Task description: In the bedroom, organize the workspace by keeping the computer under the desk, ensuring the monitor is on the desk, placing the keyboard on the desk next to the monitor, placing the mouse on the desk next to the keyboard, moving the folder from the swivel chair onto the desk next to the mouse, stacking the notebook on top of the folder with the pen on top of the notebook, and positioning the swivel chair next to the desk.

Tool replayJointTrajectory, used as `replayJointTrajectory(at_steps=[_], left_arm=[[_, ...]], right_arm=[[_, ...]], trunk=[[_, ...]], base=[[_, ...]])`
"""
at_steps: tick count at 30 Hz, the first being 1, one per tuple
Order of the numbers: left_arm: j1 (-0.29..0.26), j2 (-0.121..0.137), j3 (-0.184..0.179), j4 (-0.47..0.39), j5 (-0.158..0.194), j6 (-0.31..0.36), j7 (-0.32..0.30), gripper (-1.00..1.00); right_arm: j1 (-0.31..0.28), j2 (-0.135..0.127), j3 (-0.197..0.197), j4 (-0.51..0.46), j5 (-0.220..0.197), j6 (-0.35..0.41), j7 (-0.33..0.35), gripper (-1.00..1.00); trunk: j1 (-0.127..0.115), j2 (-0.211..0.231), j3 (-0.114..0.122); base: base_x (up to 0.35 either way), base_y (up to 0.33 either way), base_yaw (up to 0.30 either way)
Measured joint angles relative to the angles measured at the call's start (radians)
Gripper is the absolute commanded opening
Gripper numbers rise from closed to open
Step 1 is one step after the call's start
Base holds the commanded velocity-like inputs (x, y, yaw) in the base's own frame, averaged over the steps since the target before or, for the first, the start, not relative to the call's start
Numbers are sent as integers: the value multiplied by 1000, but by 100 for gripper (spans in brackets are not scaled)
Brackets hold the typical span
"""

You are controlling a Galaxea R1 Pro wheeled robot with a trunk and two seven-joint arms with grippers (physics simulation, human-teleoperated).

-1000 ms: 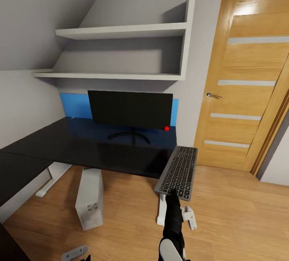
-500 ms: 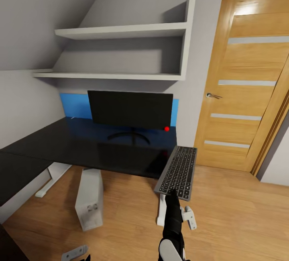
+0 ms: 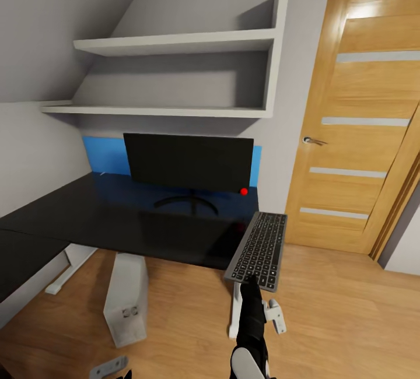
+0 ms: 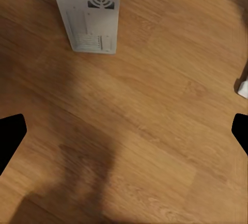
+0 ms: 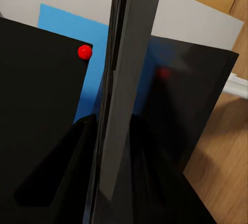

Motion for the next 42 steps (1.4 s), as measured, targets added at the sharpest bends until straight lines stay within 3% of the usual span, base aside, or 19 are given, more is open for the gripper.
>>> replayJointTrajectory(at_steps=[42], left_arm=[[0, -2, -7, -3, 0, -1, -1, 100]], right_arm=[[0, 0, 4, 30, 7, -3, 2, -100]], trunk=[[0, 0, 0]], base=[[13, 0, 0]])
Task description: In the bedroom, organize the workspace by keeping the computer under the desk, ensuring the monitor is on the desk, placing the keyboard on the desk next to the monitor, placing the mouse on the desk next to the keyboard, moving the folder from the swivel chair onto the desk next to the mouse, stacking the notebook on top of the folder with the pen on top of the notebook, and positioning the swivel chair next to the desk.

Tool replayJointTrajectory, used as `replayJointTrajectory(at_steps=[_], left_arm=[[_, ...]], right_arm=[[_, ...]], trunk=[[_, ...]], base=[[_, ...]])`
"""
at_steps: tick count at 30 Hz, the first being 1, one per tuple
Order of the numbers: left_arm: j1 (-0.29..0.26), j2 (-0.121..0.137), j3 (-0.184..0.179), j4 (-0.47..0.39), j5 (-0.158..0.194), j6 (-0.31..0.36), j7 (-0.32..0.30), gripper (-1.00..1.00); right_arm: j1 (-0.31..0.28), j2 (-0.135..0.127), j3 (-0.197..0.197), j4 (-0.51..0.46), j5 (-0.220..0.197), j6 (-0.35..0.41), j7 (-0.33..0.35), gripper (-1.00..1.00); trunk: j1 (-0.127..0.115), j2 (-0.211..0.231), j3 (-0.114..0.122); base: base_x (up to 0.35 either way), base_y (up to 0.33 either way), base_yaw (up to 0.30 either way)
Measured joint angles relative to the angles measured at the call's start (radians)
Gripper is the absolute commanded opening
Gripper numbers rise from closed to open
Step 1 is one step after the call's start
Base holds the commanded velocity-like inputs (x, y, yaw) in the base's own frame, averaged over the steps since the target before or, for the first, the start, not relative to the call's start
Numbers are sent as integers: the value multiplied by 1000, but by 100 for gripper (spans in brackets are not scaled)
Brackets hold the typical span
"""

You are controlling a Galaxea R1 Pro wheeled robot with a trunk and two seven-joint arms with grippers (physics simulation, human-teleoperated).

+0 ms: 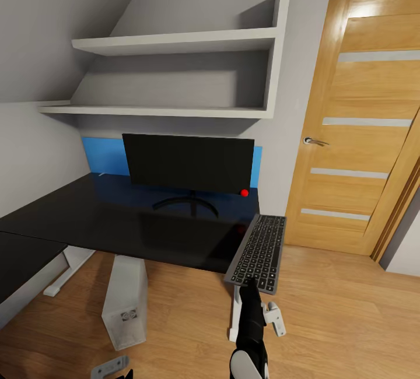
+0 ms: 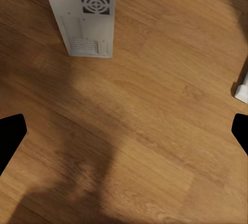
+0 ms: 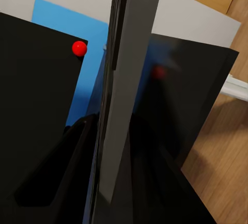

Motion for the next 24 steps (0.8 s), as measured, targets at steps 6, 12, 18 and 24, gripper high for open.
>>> replayJointTrajectory(at_steps=[6, 12, 18, 24], left_arm=[[0, 0, 0, 0, 0, 0, 0, 100], [0, 0, 0, 0, 0, 0, 0, 100], [0, 0, 0, 0, 0, 0, 0, 100], [0, 0, -6, 0, 0, 0, 0, 100]], right_arm=[[0, 0, 1, -1, -1, 0, 1, -100], [0, 0, 0, -1, -1, 0, 1, -100], [0, 0, 0, -2, 0, 0, 1, -100], [0, 0, 1, -4, -1, 0, 1, -100]], trunk=[[0, 0, 0], [0, 0, 0], [0, 0, 0], [0, 0, 0]], base=[[0, 0, 0], [0, 0, 0], [0, 0, 0], [0, 0, 0]])
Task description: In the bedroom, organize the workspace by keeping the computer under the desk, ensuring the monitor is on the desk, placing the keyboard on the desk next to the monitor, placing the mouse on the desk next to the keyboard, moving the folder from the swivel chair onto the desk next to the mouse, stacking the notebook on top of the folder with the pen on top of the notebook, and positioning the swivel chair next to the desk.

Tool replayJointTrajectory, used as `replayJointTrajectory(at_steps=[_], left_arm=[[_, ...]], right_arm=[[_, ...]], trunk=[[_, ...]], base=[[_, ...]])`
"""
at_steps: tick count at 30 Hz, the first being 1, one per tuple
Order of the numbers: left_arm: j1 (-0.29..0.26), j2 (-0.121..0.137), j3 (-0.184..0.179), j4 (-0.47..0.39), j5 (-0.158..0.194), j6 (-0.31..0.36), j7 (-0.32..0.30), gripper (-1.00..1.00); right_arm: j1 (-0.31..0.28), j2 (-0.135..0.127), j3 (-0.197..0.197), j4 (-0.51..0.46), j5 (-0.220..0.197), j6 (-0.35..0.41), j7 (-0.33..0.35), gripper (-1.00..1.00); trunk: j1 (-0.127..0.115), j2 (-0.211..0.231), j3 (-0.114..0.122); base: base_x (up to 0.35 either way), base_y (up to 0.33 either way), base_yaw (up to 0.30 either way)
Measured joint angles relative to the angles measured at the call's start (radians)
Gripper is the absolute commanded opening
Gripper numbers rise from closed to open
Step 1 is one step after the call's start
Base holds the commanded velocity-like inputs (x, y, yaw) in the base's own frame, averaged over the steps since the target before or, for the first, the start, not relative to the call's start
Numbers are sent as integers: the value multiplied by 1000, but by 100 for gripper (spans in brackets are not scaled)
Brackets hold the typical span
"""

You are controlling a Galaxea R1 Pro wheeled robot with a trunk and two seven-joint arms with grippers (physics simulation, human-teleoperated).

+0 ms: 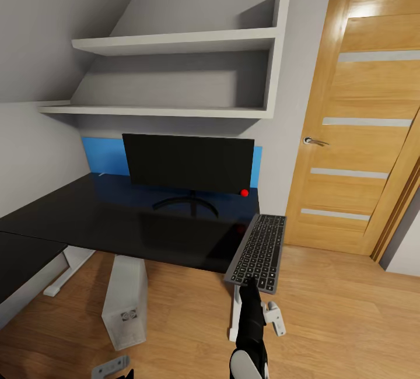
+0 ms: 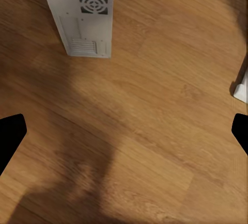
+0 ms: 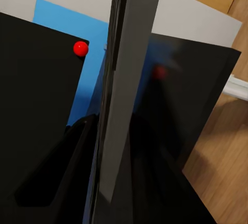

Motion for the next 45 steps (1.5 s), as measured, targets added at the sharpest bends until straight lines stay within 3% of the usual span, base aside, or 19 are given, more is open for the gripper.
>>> replayJointTrajectory(at_steps=[4, 29, 35, 38, 42, 45], left_arm=[[0, 1, -5, 0, 0, 0, 0, 100], [0, 3, -5, 4, 0, -1, 0, 100], [0, 10, -2, 107, -2, -11, 1, 100], [1, 23, -1, 166, -2, -78, 1, 100], [1, 43, -1, 279, -1, -258, 1, 100], [1, 48, 0, 346, -1, -357, 2, 100]], right_arm=[[0, 0, -2, -3, 4, 0, 0, -100], [0, 0, -6, -3, 0, -2, 0, -100], [0, 0, -5, -4, 3, -1, 0, -100], [0, 0, -4, -4, 3, -2, 0, -100], [0, 0, -1, -5, 3, -2, 0, -100], [0, 0, 1, -8, 2, 0, 0, -100]], trunk=[[0, 0, 0], [0, 0, 0], [0, 0, 0], [0, 0, 0], [0, 0, 0], [0, 0, 0]], base=[[0, 0, -5], [100, 88, -245], [1, 1, -71], [0, 0, -12], [0, 0, -4], [0, 18, -1]])
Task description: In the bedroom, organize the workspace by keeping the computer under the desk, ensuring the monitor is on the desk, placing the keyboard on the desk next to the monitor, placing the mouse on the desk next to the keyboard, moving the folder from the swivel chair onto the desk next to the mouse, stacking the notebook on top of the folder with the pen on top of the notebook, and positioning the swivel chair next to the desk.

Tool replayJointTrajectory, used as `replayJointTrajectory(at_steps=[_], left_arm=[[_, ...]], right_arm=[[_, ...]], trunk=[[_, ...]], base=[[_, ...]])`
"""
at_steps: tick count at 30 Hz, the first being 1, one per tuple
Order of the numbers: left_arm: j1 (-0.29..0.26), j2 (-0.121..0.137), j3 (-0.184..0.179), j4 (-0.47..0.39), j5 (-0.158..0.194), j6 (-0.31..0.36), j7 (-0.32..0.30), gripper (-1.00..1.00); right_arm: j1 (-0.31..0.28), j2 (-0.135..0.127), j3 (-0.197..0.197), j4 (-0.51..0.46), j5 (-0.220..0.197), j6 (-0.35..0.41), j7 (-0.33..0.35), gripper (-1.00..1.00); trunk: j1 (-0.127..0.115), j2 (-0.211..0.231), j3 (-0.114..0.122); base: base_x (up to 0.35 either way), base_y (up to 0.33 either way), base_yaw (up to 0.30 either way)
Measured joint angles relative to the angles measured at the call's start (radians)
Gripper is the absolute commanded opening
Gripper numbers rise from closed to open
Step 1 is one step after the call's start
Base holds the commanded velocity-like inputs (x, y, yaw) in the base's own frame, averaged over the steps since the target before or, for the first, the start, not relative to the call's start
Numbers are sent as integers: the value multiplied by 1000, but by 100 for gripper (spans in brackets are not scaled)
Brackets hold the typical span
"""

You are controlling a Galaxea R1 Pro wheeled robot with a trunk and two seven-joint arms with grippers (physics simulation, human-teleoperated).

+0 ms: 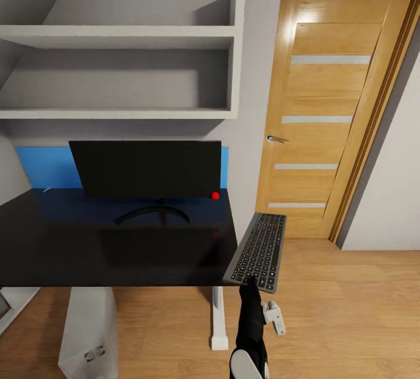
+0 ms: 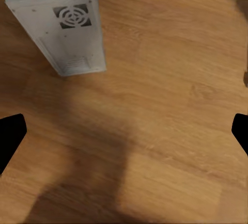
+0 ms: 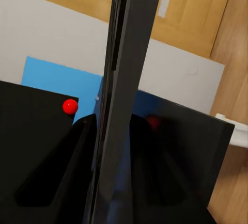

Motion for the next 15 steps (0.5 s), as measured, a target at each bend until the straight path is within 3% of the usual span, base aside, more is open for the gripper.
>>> replayJointTrajectory(at_steps=[3, 9, 15], left_arm=[[0, 1, 0, 36, 1, -45, 0, 100], [0, 2, 0, 56, 2, -65, 0, 100], [0, 11, 5, 59, 2, -66, 2, 100]], right_arm=[[0, 0, 1, -2, -1, 0, 0, -100], [0, 0, -1, -5, -3, 0, 0, -100], [0, 0, 1, -7, -1, -1, 1, -100]], trunk=[[0, 0, 0], [0, 0, 0], [0, 0, 0]], base=[[0, 135, 0], [0, 253, 0], [0, 66, 0]])
